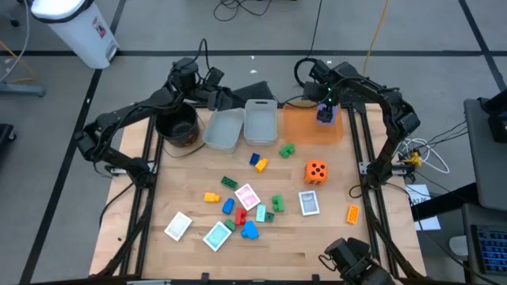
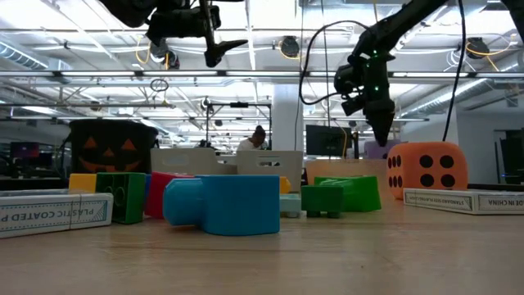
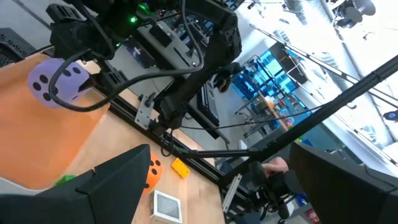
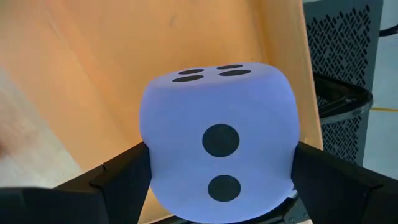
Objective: Pick & Place Toys
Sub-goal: Put the violet dice into the orange bin
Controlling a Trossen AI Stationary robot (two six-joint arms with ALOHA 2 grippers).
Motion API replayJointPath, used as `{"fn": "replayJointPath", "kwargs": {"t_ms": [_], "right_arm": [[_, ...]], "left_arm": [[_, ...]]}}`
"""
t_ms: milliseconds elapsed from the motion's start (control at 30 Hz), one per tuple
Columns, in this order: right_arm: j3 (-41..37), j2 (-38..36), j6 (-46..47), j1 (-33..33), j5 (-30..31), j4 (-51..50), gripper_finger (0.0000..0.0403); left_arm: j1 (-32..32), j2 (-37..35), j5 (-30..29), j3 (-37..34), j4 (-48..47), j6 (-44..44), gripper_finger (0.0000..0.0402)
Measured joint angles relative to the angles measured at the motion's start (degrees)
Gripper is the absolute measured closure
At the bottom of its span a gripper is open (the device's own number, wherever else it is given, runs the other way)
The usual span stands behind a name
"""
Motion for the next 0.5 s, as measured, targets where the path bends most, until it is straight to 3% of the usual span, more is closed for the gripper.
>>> {"fn": "replayJointPath", "kwargs": {"t_ms": [500], "right_arm": [[-0.54,-0.04,-2.80,-2.51,0.07,3.15,0.0074]], "left_arm": [[0.00,0.00,-0.02,0.00,0.00,0.03,0.0011]]}}
